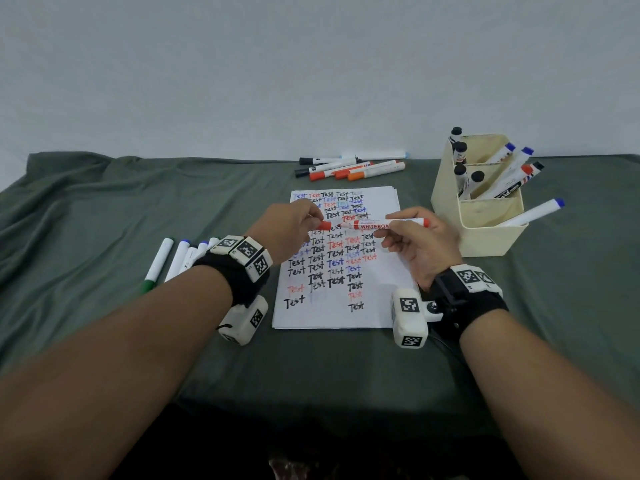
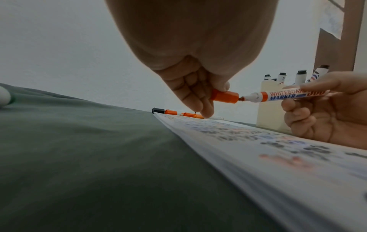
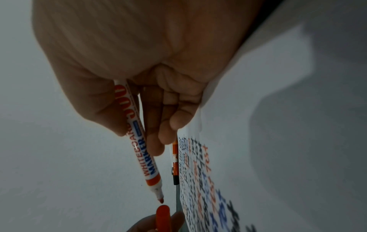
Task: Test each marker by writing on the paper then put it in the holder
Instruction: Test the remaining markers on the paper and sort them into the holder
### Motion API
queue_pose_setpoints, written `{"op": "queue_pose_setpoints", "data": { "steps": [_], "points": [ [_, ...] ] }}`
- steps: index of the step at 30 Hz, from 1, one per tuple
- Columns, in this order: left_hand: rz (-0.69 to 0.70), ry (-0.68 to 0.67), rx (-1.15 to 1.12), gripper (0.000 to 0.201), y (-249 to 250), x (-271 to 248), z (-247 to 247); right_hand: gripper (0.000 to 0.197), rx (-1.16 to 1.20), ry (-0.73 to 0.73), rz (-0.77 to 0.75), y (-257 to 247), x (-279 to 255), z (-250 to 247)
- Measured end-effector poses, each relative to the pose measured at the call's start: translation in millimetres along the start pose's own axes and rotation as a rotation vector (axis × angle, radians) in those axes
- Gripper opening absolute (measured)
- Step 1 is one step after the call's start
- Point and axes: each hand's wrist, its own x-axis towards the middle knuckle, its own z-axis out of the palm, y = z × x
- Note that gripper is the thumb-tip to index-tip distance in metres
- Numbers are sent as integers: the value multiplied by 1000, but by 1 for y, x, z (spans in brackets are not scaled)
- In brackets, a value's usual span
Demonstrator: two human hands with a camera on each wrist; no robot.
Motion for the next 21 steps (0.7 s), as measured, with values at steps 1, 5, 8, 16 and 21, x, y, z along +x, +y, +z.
{"op": "queue_pose_setpoints", "data": {
  "steps": [1,5,8,16,21],
  "points": [
    [-2,-7,0,11,1,0,1,22,-4,-11,-1,0,0,0],
    [10,-28,-14,9,6,-2,5,16,-18,-57,10,-1,-2,0],
    [42,-57,-23,8,10,-3,8,12,-41,-68,20,-1,-1,-1],
    [92,-103,-38,19,10,-3,6,15,-114,-119,43,-2,-3,1],
    [103,-105,-15,17,10,-4,6,16,-166,-133,41,-6,-7,3]
  ]
}}
